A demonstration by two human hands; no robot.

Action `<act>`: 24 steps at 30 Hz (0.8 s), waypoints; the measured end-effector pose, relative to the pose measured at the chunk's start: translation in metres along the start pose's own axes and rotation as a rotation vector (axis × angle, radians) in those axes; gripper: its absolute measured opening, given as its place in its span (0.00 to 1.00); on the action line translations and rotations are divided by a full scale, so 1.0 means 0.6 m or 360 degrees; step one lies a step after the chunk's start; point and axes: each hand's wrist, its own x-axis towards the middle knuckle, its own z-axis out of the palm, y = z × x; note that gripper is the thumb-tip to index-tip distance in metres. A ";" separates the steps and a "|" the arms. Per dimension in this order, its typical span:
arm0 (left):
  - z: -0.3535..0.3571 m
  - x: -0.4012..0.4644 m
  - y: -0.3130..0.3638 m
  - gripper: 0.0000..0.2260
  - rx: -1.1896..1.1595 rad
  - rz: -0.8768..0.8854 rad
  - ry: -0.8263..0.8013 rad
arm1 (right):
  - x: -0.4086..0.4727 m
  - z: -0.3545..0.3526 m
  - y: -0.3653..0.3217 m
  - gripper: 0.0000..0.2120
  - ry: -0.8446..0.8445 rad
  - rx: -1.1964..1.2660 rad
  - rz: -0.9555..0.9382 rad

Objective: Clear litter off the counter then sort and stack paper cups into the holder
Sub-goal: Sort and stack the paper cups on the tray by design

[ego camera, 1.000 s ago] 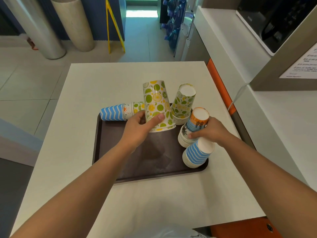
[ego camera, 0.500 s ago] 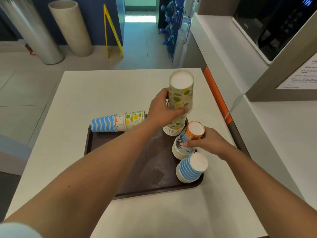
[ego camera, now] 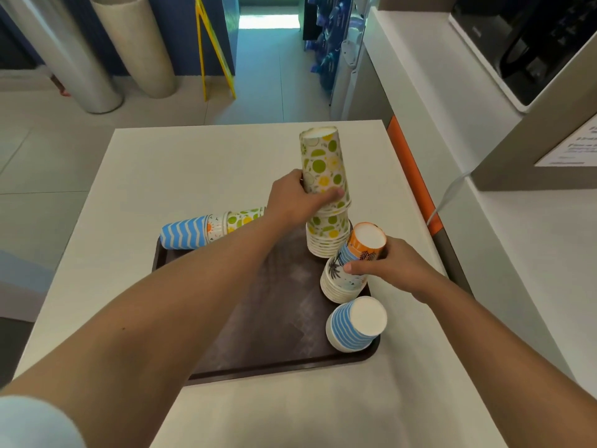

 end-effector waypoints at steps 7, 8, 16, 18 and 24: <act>0.034 -0.001 -0.011 0.34 0.0095 0.0071 -0.0115 | 0.005 -0.007 -0.001 0.26 0.0050 -0.0093 -0.0068; 0.037 -0.002 -0.014 0.36 0.0096 0.0096 -0.0131 | 0.006 -0.006 0.000 0.28 0.0060 -0.0106 -0.0077; 0.042 -0.009 -0.044 0.40 0.0084 0.0231 -0.0297 | 0.014 0.004 -0.005 0.33 0.0104 -0.0362 -0.0119; 0.044 -0.011 -0.050 0.40 0.0051 0.0251 -0.0309 | 0.011 0.009 -0.010 0.31 0.0124 -0.0464 -0.0129; 0.043 -0.013 -0.053 0.40 0.0093 0.0277 -0.0309 | 0.007 0.015 -0.013 0.29 0.0176 -0.0564 -0.0098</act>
